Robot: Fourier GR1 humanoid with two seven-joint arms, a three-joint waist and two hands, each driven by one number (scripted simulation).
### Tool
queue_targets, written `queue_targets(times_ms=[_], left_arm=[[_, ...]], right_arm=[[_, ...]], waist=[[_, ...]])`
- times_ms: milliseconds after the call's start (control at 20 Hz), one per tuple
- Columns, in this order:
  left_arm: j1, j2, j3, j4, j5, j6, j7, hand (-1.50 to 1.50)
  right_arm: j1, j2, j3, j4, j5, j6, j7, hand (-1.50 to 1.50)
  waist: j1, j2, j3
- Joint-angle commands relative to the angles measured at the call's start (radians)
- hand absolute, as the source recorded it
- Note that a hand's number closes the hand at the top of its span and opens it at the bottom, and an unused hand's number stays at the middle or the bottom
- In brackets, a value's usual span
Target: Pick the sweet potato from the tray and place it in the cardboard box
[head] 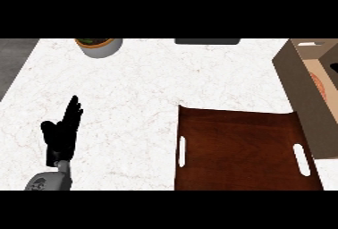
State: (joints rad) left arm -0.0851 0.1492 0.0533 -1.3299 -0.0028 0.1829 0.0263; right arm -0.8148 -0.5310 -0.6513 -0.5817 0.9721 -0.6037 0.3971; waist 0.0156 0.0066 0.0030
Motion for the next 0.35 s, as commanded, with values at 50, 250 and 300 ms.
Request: queue_targets(times_ms=[50,250,300], left_arm=[[-0.021,0.013,0.022,0.018,0.008,-0.003,0.003,0.00],[0.023,0.027,0.031,-0.018,0.017,-0.016,0.016,0.00],[0.027,-0.012,0.002,0.022,-0.009,0.001,-0.038,0.00]], right_arm=[[-0.007,0.043,-0.101,-0.082,-0.209,-0.074,-0.213,-1.50],[0.089,0.075,-0.147,-0.220,-0.343,-0.060,-0.296,-1.50],[0.134,0.093,-0.162,-0.245,-0.381,-0.065,-0.331,-1.50]], waist=[[-0.009,-0.002,0.000],[-0.024,-0.011,-0.002],[-0.027,-0.009,-0.003]])
